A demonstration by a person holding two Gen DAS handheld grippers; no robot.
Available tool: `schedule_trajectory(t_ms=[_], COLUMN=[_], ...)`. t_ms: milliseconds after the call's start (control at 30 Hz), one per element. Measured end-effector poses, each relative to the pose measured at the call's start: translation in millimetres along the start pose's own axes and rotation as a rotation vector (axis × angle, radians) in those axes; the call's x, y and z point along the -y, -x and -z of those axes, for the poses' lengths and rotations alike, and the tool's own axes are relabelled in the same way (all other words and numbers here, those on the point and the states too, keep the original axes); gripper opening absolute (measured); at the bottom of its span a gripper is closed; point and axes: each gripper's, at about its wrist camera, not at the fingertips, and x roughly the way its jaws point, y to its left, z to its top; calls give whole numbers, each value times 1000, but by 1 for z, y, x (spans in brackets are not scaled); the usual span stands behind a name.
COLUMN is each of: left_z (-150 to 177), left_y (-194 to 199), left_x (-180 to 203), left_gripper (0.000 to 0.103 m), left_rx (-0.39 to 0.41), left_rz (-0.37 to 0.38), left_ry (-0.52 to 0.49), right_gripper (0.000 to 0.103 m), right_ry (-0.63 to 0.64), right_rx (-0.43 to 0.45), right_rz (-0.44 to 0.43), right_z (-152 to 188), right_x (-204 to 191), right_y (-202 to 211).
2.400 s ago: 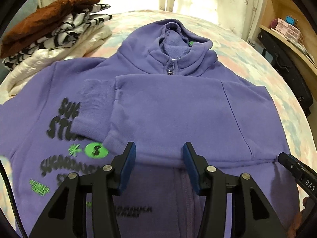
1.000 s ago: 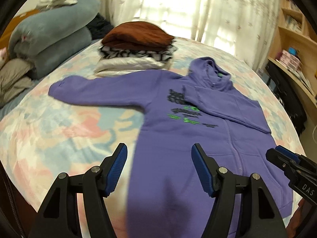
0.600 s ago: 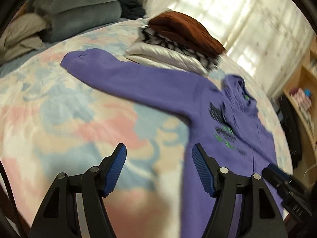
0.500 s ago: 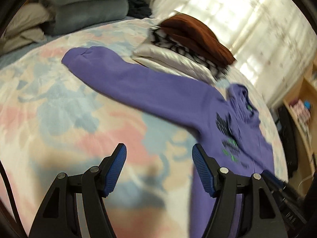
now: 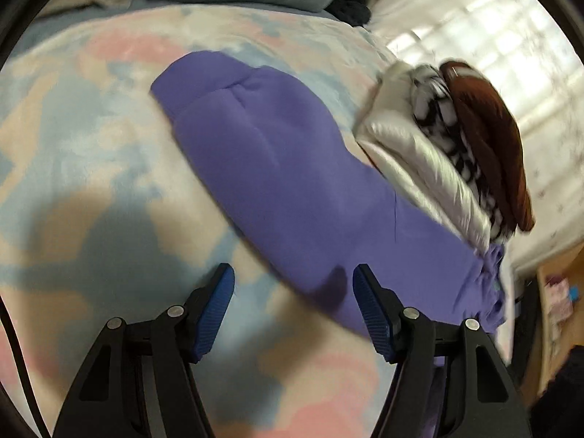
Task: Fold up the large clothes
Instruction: 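Reach the left gripper to the other sleeve cuff and grasp it, then carry the held sleeve across the hoodie front and open the left gripper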
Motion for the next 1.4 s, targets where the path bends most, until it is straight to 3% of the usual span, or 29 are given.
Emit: schedule_trajectory(t_ms=[67,233,300,400,467,500,533,633,767,900,1000,1100,1233,1400], left_z=[-6,-23,-25,-23,-23,-25,-25,-16,9,45,78,107,148,200], left_y=[-4,-21,-23,-21,-19,-18,-15,17,81,133,157,164,153,106], left_x=[-4,-12,-15,-14,-15,-15,-11,25,121,202,253,292,335,379], left_gripper=[66,66,66,46,10,10,9,7,6,6,6,6,6,6], left_rx=[17,85,129,189,209,209,215,283,402,472,504,485,430,316], left_rz=[14,42,50,1,20,49,32,-54,-37,6,45,93,150,185], left_ry=[18,62,60,35,40,50,46,-90,-391,-592,-705,-768,-813,-839], right_gripper=[21,19,19,19,19,19,19,19,19,19,19,19,19,19], right_ry=[3,1,1,-10,-9,-7,-7,5,20,-155,-228,-312,-427,-510], right_rx=[-28,-126,-116,-107,-107,-107,-108,-128,-180,-210,-161,-107,-28,64], right_rz=[-16,-15,-22,-37,-38,-37,-37,-34,-42,-156,-158,-141,-49,85], right_z=[-4,13,17,20,22,23,23,21,17,10,17,37,69,92], right_x=[-4,-6,-4,-1,-1,-2,-2,-3,-2,28,55,94,161,227], right_y=[-24,-73,-75,-75,-77,-78,-77,-80,-79,-45,-2,48,115,174])
